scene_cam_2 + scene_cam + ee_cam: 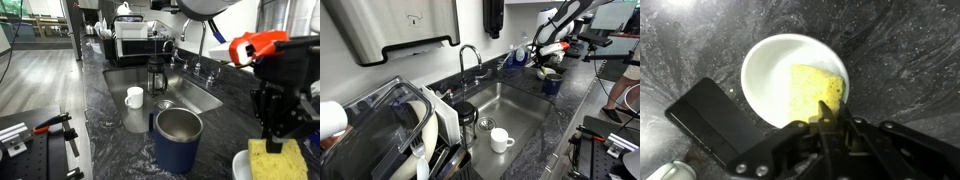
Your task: Take the kitchen sponge out of the white bowl and use it to scrub the counter
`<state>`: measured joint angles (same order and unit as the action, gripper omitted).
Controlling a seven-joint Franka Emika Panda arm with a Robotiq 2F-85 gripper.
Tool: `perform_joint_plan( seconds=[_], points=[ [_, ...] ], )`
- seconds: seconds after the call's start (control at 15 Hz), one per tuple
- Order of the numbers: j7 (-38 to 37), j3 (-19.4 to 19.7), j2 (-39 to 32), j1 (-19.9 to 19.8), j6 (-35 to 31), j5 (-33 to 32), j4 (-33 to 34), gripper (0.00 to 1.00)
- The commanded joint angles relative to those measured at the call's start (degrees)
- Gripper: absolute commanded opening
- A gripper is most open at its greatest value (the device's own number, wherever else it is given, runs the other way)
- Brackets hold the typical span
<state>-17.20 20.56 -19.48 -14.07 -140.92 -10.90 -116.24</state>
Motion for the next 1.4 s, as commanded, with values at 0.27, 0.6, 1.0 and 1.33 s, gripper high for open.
perform_joint_plan(
  seconds=[0.27,0.6,1.0,1.33],
  points=[
    [-1.5,0.0,4.8,0.9,0.8,-1.9,-1.7,0.03],
    [-0.4,-1.2,5.7,0.4,-0.9,0.9,-1.9,0.03],
    [3.8,-2.6,6.0,-0.2,-2.9,4.6,-2.0,0.03],
    [4.5,-2.6,6.0,0.0,-1.5,5.7,-1.8,0.03]
  ],
)
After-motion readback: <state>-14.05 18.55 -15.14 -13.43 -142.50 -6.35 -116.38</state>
